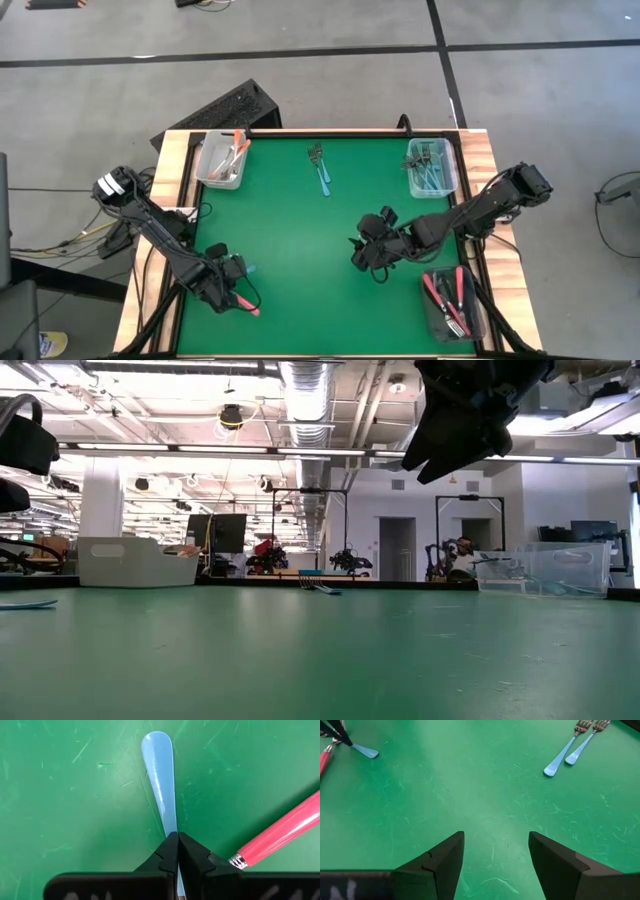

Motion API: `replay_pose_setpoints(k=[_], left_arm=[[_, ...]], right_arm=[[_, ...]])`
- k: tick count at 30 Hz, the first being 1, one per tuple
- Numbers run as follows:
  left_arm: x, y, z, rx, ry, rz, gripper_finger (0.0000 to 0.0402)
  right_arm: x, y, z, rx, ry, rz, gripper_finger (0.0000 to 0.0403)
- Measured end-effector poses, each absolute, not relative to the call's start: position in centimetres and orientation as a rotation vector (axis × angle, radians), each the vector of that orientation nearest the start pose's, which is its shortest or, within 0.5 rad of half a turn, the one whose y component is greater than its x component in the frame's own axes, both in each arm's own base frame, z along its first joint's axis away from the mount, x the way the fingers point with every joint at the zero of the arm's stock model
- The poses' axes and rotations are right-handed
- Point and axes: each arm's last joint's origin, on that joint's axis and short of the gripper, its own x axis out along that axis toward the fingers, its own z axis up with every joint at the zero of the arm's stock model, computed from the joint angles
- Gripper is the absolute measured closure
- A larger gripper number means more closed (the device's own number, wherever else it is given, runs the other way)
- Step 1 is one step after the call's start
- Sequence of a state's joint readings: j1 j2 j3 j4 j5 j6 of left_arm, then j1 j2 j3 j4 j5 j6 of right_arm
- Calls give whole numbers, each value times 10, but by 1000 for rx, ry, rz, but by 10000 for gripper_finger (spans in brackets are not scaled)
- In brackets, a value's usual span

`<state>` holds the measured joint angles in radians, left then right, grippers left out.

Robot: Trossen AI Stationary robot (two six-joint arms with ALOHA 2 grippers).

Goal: Sort silverware by color (type)
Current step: Put the blue fork into the transparent bin

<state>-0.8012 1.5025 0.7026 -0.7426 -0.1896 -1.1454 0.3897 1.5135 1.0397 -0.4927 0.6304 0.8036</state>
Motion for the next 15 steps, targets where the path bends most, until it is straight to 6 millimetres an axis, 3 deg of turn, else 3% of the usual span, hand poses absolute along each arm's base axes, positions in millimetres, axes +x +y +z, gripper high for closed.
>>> replay_pose_setpoints(k=[9, 15], left_arm=[[160, -153, 156, -152, 1360, 443, 394], [160, -154, 157, -184, 1362, 465, 348]], right_arm=[[286, 99, 234, 280, 686, -531, 154], [286, 100, 234, 280, 687, -526, 154]])
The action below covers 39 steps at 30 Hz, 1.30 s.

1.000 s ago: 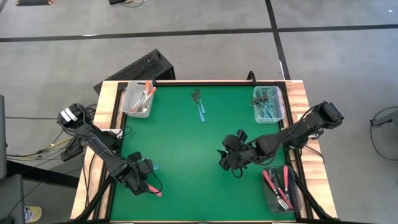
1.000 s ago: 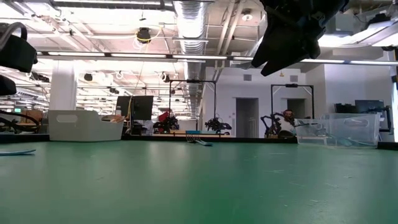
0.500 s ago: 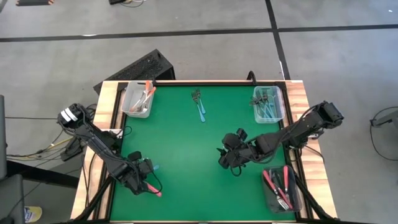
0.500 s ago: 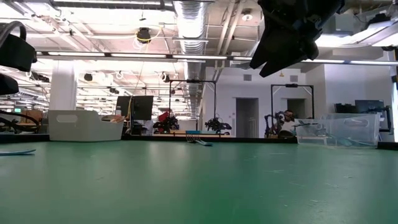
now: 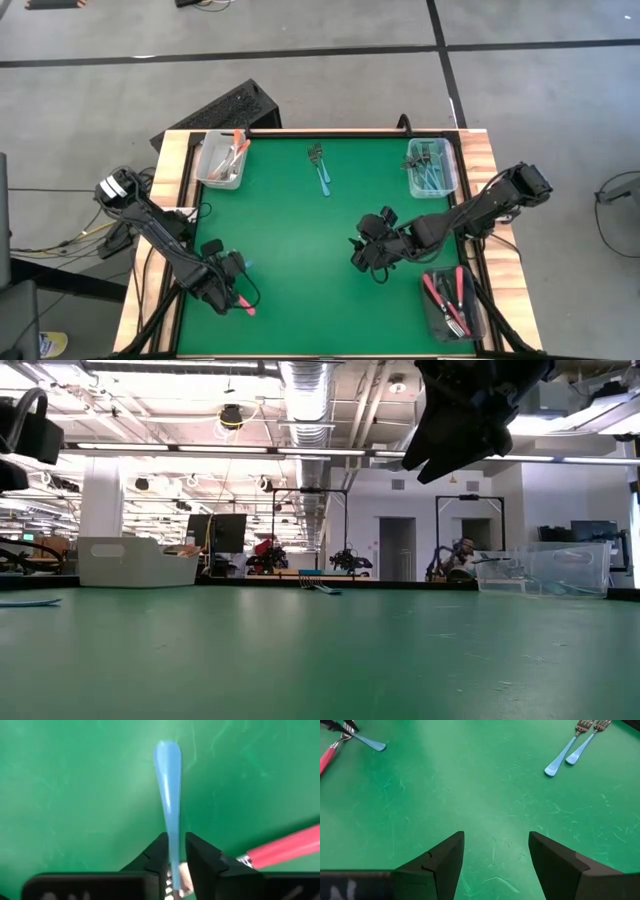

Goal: Sort silverware by color (type)
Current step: Put the blue fork into the transparent bin

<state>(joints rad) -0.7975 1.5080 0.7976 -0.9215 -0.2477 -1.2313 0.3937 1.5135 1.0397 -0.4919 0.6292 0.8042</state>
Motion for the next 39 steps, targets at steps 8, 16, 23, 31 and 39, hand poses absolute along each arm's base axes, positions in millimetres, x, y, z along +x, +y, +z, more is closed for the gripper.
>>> replay_pose_setpoints(k=[8, 16, 23, 31, 39], left_arm=[[150, -148, 143, -253, 1464, 492, 291], [146, -145, 135, -278, 1482, 475, 340], [153, -150, 141, -213, 1434, 428, 394], [175, -157, 166, -21, 1075, 461, 399], [194, -160, 192, 138, 639, 572, 401]], right_arm=[[283, 106, 234, 273, 691, -506, 154], [284, 106, 234, 274, 691, -507, 154], [284, 106, 234, 303, 675, -512, 154], [311, 117, 221, 433, 545, -480, 154], [355, 128, 205, 396, 294, -337, 154]])
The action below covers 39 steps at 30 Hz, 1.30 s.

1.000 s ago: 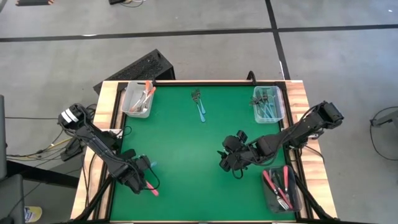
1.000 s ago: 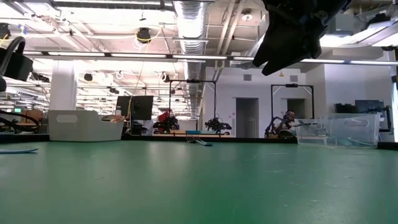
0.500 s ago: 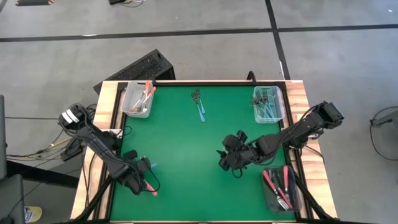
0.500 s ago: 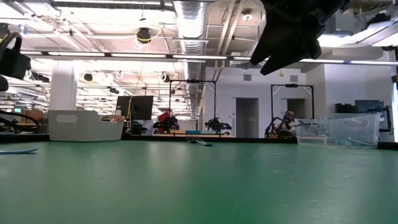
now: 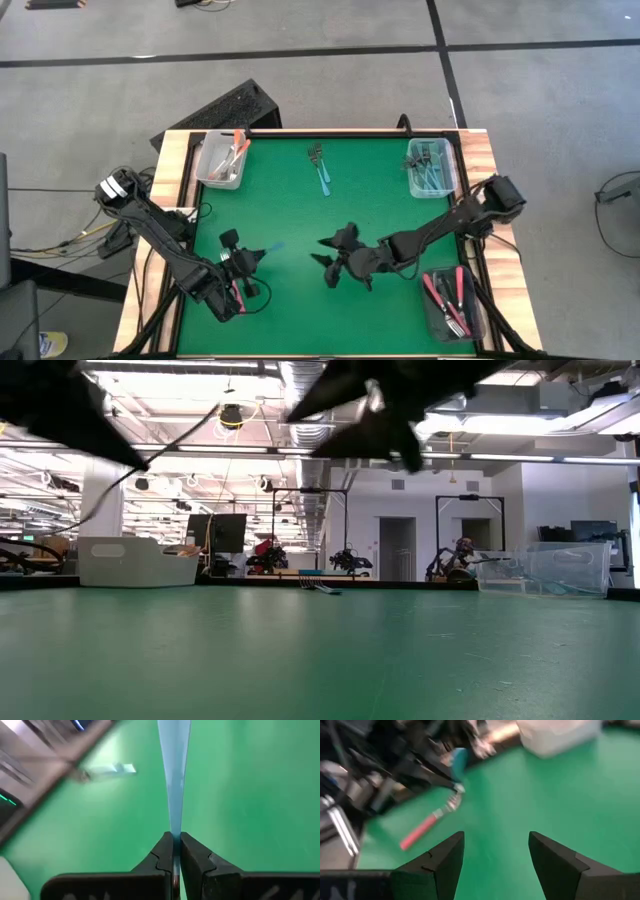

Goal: Sort silverware by color (type)
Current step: Put the blue fork into the transparent bin

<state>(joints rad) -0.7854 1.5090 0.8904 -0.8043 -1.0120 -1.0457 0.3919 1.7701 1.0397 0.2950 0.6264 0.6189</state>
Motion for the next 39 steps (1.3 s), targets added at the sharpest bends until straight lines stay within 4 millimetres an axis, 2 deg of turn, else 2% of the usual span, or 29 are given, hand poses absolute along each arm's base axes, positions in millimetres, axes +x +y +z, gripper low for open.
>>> replay_pose_setpoints(k=[5, 9, 15, 22, 27, 34, 39], left_arm=[[209, -156, 199, 209, 465, 637, 401], [226, -153, 206, 237, 361, 694, 401], [248, -145, 214, 314, 401, 661, 401], [260, -144, 221, 402, 415, 599, 401], [261, -144, 222, 421, 415, 592, 401], [264, -141, 221, 410, 449, 537, 400], [269, -136, 220, 335, 475, 478, 370]], right_arm=[[371, 133, 203, 302, 123, -304, 154], [375, 135, 207, 243, 17, -293, 154], [378, 129, 215, 178, -61, -306, 154], [379, 120, 217, 187, -89, -413, 163], [379, 119, 217, 183, -89, -429, 225], [380, 119, 215, 150, -67, -422, 380], [379, 121, 213, 83, -38, -424, 381]])
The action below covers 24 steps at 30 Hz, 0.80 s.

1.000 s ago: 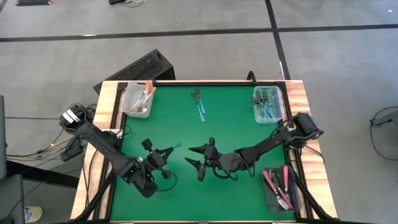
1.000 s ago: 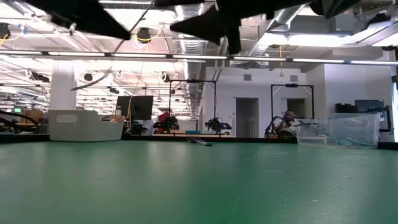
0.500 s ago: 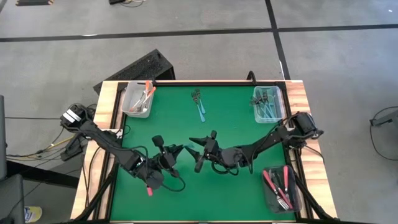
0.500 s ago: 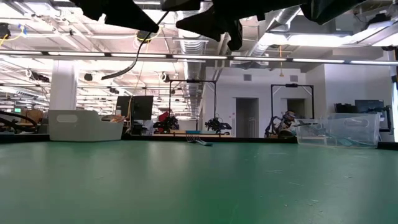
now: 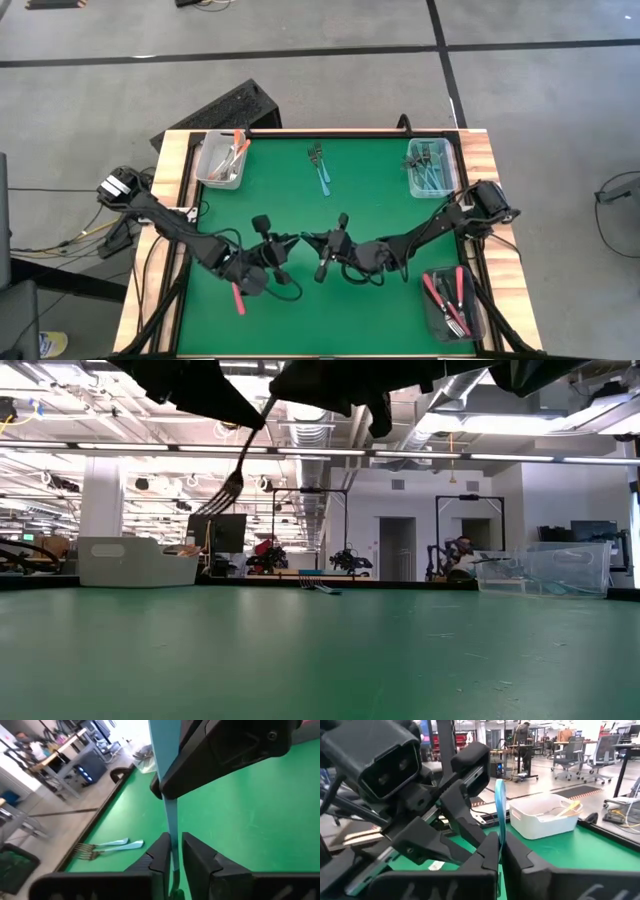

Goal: Sort silverware by color (type)
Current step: Put the blue fork into the transparent bin

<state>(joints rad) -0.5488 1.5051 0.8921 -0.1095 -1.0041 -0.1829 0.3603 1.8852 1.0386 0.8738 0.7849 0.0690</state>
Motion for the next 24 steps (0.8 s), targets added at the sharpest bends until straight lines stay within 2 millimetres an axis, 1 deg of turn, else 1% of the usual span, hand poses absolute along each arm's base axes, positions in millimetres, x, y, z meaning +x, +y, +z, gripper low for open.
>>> replay_pose_setpoints(k=[4, 6, 8, 11, 14, 19, 22, 24], left_arm=[[270, -133, 219, 329, 488, 467, 340], [270, -134, 218, 328, 495, 459, 327], [270, -134, 217, 308, 502, 446, 317], [270, -132, 216, 293, 517, 428, 309], [270, -132, 216, 290, 524, 426, 307], [270, -131, 216, 280, 523, 430, 307], [270, -131, 216, 281, 525, 432, 307], [270, -131, 215, 283, 527, 435, 307]], right_arm=[[373, 118, 221, 31, 43, -434, 389], [366, 114, 227, -10, 112, -476, 389], [357, 107, 235, -32, 174, -519, 389], [337, 93, 251, -57, 286, -569, 389], [312, 69, 264, -73, 414, -646, 389], [267, 19, 272, -53, 636, -855, 389], [242, -6, 275, -28, 748, -982, 389], [229, -19, 277, -18, 794, -1055, 389]])
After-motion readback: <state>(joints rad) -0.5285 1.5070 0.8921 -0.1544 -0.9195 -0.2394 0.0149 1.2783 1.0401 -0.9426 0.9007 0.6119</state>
